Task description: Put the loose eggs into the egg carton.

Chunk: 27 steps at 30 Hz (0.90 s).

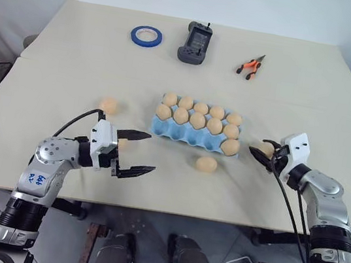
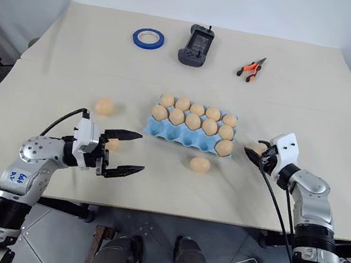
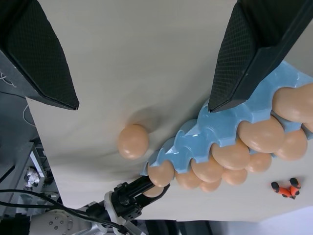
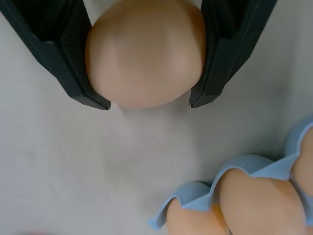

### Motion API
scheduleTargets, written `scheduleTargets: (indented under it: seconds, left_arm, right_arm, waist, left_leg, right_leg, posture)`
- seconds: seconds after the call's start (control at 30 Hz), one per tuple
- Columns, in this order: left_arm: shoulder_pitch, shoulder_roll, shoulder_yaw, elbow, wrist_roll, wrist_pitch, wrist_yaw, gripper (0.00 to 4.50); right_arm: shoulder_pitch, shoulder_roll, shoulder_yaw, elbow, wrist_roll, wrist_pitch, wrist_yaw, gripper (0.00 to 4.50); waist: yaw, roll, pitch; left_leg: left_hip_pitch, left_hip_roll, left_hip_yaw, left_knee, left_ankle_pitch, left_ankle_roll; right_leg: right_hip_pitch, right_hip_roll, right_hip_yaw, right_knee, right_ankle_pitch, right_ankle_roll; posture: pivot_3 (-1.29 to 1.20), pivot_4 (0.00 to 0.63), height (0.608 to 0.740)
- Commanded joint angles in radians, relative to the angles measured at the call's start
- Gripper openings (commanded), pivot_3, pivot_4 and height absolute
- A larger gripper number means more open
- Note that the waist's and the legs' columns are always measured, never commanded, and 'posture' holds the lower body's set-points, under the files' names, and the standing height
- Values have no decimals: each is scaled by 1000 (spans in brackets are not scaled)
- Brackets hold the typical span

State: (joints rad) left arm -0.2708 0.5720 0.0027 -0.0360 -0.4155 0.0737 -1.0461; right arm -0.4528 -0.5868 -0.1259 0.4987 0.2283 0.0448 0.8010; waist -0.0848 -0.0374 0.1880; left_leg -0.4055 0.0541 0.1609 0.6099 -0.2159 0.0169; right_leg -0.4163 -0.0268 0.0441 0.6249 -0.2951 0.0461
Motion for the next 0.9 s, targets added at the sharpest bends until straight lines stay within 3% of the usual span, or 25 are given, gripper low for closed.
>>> scheduleTargets:
  seconds: [0.03, 0.27, 0.57, 0.77, 0.9]
  left_arm:
    - [1, 1, 41, -45, -19, -15, 15, 4500]
    - [-2, -9, 46, -51, -19, -16, 26, 4500]
    - [-11, -20, 30, -93, -14, 20, 59, 4500]
    - [-13, -12, 37, -104, -19, 36, 66, 4500]
    - [-16, -7, 43, -109, -25, 51, 63, 4500]
  right_arm:
    - [0, 6, -32, -168, 79, 18, 37, 2275]
    - [-17, 63, 82, -469, 123, 193, 33, 2275]
    - [-45, 153, 183, -444, 49, 199, -18, 2275]
    - [-33, 171, 186, -441, 44, 183, -6, 4302]
    - [20, 117, 130, -493, 61, 176, 12, 4450]
  waist:
    - [-3, 1, 0]
    - [-2, 1, 0]
    - [2, 1, 0]
    - [1, 1, 0]
    - [2, 1, 0]
  left_leg:
    - [0, 0, 0, 0, 0, 0]
    - [1, 2, -2, 0, 1, -1]
    - [-1, 1, -2, -2, 1, -1]
    - [-1, 1, -2, -4, 1, -2]
    - [-1, 1, -2, -6, 1, -2]
  right_leg:
    - [0, 0, 0, 0, 0, 0]
    - [0, 1, -2, 3, 0, 0]
    - [-1, 0, -3, 0, -4, -8]
    - [-1, 0, -4, 0, -4, -8]
    - [-2, 0, -5, 0, -4, -7]
  posture:
    - [0, 150, 740]
    - [0, 150, 740]
    - [0, 150, 740]
    - [0, 150, 740]
    - [0, 150, 740]
